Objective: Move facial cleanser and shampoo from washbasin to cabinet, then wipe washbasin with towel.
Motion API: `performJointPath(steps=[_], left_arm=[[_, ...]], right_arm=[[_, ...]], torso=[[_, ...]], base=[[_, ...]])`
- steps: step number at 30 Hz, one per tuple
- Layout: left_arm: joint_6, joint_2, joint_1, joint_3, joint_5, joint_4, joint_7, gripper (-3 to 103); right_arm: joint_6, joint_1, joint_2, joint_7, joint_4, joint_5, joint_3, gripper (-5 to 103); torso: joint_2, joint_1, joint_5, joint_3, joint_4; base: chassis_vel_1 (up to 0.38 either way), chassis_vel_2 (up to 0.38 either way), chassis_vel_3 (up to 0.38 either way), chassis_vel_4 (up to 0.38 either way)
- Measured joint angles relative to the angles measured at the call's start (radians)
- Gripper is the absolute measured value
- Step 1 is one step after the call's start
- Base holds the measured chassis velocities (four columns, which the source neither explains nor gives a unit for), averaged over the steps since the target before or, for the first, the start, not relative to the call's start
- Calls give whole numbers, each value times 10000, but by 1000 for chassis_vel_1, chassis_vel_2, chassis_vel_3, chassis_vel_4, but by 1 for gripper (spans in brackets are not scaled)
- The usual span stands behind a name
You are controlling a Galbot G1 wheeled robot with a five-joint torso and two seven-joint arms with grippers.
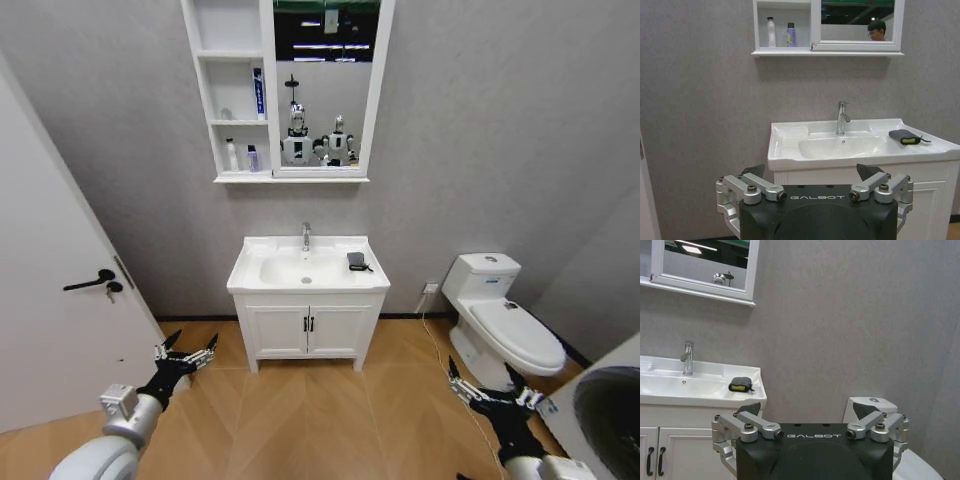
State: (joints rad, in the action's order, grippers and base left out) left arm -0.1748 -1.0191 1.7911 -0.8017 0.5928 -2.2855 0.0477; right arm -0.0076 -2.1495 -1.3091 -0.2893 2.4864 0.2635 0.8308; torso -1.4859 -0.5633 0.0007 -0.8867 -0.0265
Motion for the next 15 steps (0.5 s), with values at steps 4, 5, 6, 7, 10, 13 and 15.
performJointPath(steps=[4, 5, 6, 7, 10, 13, 15], left_arm=[[0, 0, 0, 0, 0, 0, 0, 100], [0, 0, 0, 0, 0, 0, 0, 100], [0, 0, 0, 0, 0, -1, -1, 100], [0, 0, 0, -1, 0, -1, 0, 100], [0, 0, 1, 0, 0, -1, 0, 100], [0, -1, 3, 0, 0, -1, 0, 100], [0, 0, 1, 0, 0, 0, 0, 100]], right_arm=[[-1, 0, -1, 0, 0, 0, -1, 100], [-1, 0, -1, 0, 0, 0, -1, 100], [-2, 0, 0, 0, 0, 0, 0, 100], [-2, 0, -1, 0, 0, 0, -1, 100], [-2, 0, -1, 0, 0, 0, -1, 100], [-2, 0, 0, 0, 0, 0, -1, 100], [-2, 0, -1, -1, 1, 0, -1, 100]], torso=[[-1, -1, -17, 1, 1], [0, -1, -11, 0, 1], [-1, 0, 1, 1, 1], [-3, 4, -3, 3, 0], [-3, 5, -5, 3, 0], [-5, 8, -3, 4, 5], [-4, 5, -15, 3, -2]], base=[[348, -362, -331, 369], [338, -333, -323, 340], [348, -333, -326, 320], [280, -309, -326, 289], [266, -241, -258, 253], [172, -141, -155, 143], [-37, 19, -100, 68]])
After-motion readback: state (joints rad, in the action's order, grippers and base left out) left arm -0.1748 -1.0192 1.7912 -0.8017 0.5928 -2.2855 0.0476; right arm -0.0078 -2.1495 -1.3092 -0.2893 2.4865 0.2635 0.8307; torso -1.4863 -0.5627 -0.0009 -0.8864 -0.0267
